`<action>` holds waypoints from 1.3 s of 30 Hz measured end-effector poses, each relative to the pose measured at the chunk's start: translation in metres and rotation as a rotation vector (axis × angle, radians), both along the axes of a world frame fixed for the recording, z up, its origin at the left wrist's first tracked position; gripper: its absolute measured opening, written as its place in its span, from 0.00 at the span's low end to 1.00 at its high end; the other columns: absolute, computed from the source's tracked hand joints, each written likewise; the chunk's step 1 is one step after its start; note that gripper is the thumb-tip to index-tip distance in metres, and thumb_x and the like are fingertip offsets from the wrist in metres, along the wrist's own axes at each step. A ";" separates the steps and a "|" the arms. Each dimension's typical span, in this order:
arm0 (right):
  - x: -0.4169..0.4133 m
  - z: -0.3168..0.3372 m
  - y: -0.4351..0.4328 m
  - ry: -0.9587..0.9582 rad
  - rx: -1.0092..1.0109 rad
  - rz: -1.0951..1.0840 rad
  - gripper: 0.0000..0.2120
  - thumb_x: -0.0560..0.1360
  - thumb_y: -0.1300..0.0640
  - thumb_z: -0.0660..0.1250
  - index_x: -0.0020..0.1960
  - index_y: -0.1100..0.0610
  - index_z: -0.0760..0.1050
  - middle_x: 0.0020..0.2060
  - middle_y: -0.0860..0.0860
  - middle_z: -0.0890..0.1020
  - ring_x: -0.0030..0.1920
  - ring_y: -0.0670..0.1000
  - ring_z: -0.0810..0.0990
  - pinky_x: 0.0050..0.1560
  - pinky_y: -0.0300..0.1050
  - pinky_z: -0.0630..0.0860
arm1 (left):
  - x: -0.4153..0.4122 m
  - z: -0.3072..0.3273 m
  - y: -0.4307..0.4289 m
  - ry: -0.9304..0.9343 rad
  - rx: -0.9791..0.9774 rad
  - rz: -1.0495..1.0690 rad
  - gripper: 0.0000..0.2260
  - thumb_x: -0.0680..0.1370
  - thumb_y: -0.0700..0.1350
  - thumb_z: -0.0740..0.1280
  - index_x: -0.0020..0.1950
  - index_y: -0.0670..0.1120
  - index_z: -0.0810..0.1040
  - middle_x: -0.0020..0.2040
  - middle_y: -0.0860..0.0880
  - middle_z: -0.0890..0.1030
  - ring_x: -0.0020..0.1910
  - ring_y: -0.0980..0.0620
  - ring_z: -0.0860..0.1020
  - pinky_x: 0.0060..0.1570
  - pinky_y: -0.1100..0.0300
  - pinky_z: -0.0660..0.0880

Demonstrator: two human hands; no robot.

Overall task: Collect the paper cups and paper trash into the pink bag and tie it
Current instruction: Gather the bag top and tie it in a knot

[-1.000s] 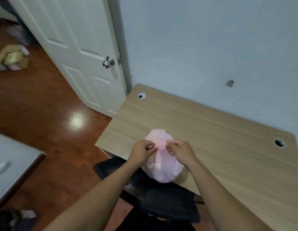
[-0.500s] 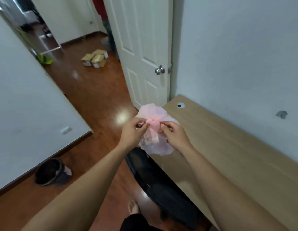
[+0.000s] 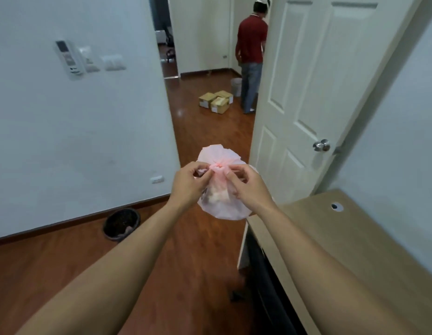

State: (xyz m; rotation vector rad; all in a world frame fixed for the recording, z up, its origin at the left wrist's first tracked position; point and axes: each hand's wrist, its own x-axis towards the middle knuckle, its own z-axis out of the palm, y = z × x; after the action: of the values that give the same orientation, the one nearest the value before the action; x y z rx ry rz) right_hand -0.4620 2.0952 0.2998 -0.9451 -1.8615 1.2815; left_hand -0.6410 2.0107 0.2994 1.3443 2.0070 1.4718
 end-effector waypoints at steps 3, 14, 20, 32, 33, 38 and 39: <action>-0.069 -0.003 -0.005 -0.024 -0.015 0.049 0.17 0.80 0.36 0.74 0.62 0.45 0.82 0.55 0.39 0.87 0.56 0.37 0.85 0.64 0.52 0.84 | -0.061 -0.004 -0.017 0.044 0.007 0.050 0.04 0.80 0.44 0.76 0.49 0.55 0.87 0.49 0.57 0.87 0.48 0.59 0.84 0.47 0.74 0.74; -0.288 -0.049 -0.030 -0.051 -0.021 0.304 0.13 0.82 0.44 0.75 0.65 0.42 0.81 0.55 0.40 0.87 0.55 0.45 0.86 0.51 0.54 0.87 | -0.261 -0.052 -0.084 0.031 -0.118 0.245 0.05 0.79 0.46 0.78 0.53 0.47 0.89 0.50 0.54 0.87 0.45 0.66 0.81 0.49 0.73 0.73; -0.377 -0.095 -0.033 -0.145 -0.082 0.436 0.03 0.82 0.49 0.74 0.55 0.45 0.82 0.47 0.39 0.87 0.44 0.47 0.85 0.52 0.59 0.86 | -0.333 -0.093 -0.111 0.010 -0.229 0.371 0.06 0.78 0.44 0.79 0.54 0.47 0.88 0.48 0.56 0.86 0.43 0.67 0.80 0.47 0.73 0.72; -0.523 -0.160 0.003 -0.249 -0.225 0.709 0.04 0.78 0.51 0.77 0.51 0.50 0.84 0.40 0.45 0.87 0.38 0.47 0.82 0.45 0.53 0.82 | -0.425 -0.135 -0.113 -0.075 -0.359 0.605 0.06 0.78 0.41 0.78 0.54 0.47 0.89 0.48 0.55 0.87 0.43 0.66 0.80 0.47 0.70 0.74; -0.530 -0.164 0.005 -0.261 -0.235 0.732 0.04 0.79 0.52 0.76 0.52 0.50 0.84 0.40 0.45 0.87 0.39 0.46 0.82 0.46 0.51 0.81 | -0.430 -0.138 -0.114 -0.089 -0.365 0.619 0.06 0.78 0.41 0.78 0.54 0.48 0.89 0.48 0.56 0.87 0.43 0.65 0.81 0.47 0.69 0.75; -0.575 -0.175 0.014 -0.340 -0.238 0.822 0.05 0.81 0.52 0.74 0.56 0.51 0.83 0.46 0.46 0.87 0.44 0.48 0.85 0.49 0.51 0.83 | -0.459 -0.151 -0.111 -0.134 -0.403 0.672 0.07 0.79 0.41 0.77 0.53 0.52 0.89 0.47 0.60 0.87 0.45 0.62 0.83 0.48 0.70 0.76; -0.584 -0.178 0.015 -0.350 -0.238 0.829 0.06 0.81 0.52 0.73 0.56 0.51 0.83 0.47 0.46 0.87 0.46 0.48 0.85 0.50 0.50 0.82 | -0.466 -0.155 -0.111 -0.144 -0.407 0.682 0.07 0.78 0.41 0.77 0.53 0.52 0.89 0.46 0.60 0.87 0.45 0.63 0.82 0.47 0.70 0.75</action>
State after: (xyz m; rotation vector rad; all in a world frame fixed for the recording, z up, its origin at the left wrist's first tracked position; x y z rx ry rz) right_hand -1.0458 2.1098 0.1215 -0.5228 -2.5566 1.9422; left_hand -1.1073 1.9000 0.1448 0.3875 2.6119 1.2267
